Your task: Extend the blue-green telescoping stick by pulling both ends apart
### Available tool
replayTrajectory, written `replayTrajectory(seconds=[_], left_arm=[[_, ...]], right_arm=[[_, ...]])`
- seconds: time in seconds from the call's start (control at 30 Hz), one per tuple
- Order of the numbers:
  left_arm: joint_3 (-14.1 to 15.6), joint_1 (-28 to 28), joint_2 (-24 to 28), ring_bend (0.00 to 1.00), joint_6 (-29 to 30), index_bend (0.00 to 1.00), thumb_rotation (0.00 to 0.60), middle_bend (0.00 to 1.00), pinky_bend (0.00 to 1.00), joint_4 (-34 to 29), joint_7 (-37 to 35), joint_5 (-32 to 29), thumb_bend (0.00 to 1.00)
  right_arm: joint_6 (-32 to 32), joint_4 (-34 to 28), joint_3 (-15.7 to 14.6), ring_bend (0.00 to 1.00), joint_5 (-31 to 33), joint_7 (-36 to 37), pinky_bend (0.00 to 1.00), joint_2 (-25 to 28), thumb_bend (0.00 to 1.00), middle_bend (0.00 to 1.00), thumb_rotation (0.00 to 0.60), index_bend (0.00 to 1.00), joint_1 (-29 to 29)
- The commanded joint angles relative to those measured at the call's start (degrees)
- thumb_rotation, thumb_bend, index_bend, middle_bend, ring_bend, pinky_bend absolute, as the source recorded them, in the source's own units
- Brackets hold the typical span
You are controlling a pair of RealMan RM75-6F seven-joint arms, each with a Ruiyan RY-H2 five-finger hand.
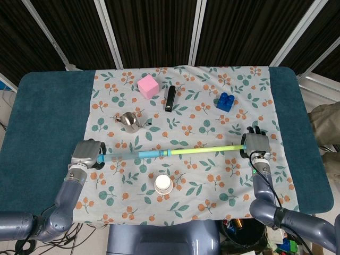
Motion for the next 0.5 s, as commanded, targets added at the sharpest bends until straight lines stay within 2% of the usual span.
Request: replayTrajectory(seconds=[0.03, 0.3, 0.33, 0.37, 0.4, 0.5], left_arm=[[0.08, 0.02, 0.14, 0.22, -0.18, 0.52, 0.6, 0.4, 0.33, 0.25, -0.25, 0.08, 0.32], [0.54, -0.1, 0.08, 0.22, -0.77, 0.49, 0.6, 0.37, 0.33, 0.84, -0.75, 0.32, 0.32], [0.57, -0.13, 0.05, 0.22, -0.8, 0.48, 0.6, 0.36, 0.33, 0.91, -0.8, 0.33, 0.32], [0.59, -0.15, 0.0, 0.21, -0.86, 0.44, 0.6, 0.33, 0.32, 0.98, -0.86, 0.28, 0.31], [0.61, -0.17, -0.05, 0.2, -0.94, 0.4, 0.6, 0.29, 0.3, 1.06, -0.93, 0.25, 0.29], [0.75, -0.25, -0.15, 0.14, -1.39, 0.29, 0.6, 0.2, 0.23, 1.2, -1.17, 0.36, 0.23]], right_arm=[[-0.13, 0.08, -0.03, 0.03, 0.14, 0.04, 0.13, 0.08, 0.45, 0.12, 0.6, 0.68, -0.1], [-0.48, 0.63, -0.24, 0.03, 0.08, 0.14, 0.13, 0.3, 0.45, 0.11, 0.6, 0.68, -0.37], [-0.55, 0.66, -0.22, 0.03, 0.14, 0.18, 0.13, 0.35, 0.44, 0.1, 0.6, 0.66, -0.4], [-0.65, 0.63, -0.23, 0.03, 0.18, 0.16, 0.13, 0.42, 0.42, 0.09, 0.6, 0.62, -0.41], [-0.77, 0.63, -0.3, 0.02, 0.21, 0.05, 0.13, 0.51, 0.39, 0.06, 0.6, 0.54, -0.41], [-1.66, 0.19, -0.76, 0.0, 0.84, -0.78, 0.13, 1.05, 0.26, 0.0, 0.6, 0.24, -0.31]])
